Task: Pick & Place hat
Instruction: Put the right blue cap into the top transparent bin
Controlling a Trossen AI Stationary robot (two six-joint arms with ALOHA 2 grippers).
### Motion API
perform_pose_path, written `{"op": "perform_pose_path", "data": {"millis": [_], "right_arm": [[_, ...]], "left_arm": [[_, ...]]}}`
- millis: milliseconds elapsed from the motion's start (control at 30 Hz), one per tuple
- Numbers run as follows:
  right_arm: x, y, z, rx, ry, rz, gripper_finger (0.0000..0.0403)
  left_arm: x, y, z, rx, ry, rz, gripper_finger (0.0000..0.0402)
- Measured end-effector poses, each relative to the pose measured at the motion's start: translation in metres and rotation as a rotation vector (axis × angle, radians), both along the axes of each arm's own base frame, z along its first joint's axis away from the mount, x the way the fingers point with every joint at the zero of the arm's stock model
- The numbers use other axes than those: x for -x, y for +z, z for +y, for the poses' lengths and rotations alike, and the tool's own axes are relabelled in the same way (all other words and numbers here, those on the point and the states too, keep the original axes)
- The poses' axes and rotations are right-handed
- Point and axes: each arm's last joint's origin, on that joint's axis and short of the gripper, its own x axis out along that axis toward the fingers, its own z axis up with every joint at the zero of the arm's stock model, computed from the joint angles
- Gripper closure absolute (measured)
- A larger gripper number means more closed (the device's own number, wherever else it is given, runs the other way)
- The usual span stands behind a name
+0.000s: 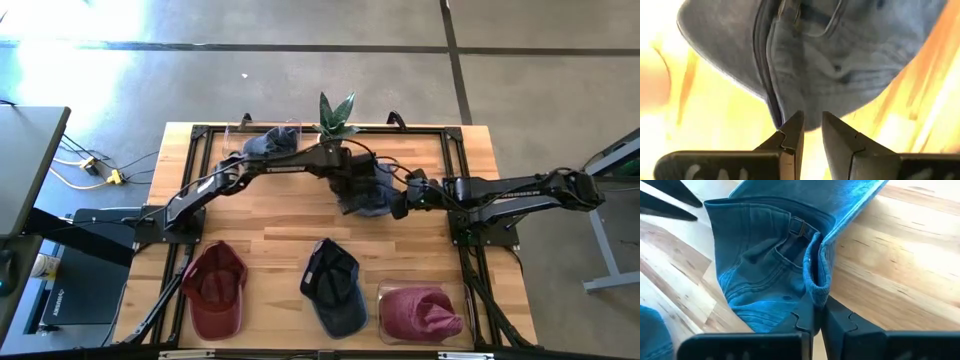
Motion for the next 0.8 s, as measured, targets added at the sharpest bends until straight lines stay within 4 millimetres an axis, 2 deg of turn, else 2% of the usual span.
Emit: {"op": "perform_pose_path", "data": {"millis": [200,367,467,533,633,700,800], "right_arm": [[0.000,0.000,0.001,0.001,0.036,0.006,0.0378],[0.000,0.000,0.001,-0.001,0.039,0.005,0.0394],[0.001,0.003,0.001,-0.004,0.051,-0.013,0.0397],[0.002,0.005,0.001,-0.006,0.063,-0.027,0.0394],[0.005,0.009,0.002,-0.014,0.075,-0.049,0.0391],[0.006,0.010,0.003,-0.021,0.084,-0.057,0.0393],[0.008,0.012,0.004,-0.033,0.113,-0.070,0.0398]], "left_arm": [[0.010,0.030,-0.003,-0.025,-0.175,-0.046,0.0340],[0.009,0.028,-0.005,-0.013,-0.390,-0.060,0.0340],[-0.005,0.005,-0.004,-0.004,-0.385,-0.069,0.0340],[-0.006,-0.013,-0.003,0.032,-0.338,-0.001,0.0340],[-0.021,-0.033,0.000,0.015,-0.241,-0.046,0.0340],[-0.014,-0.044,0.001,0.012,-0.160,0.053,0.0340],[-0.023,-0.062,0.005,-0.061,-0.053,0.045,0.0340]]}}
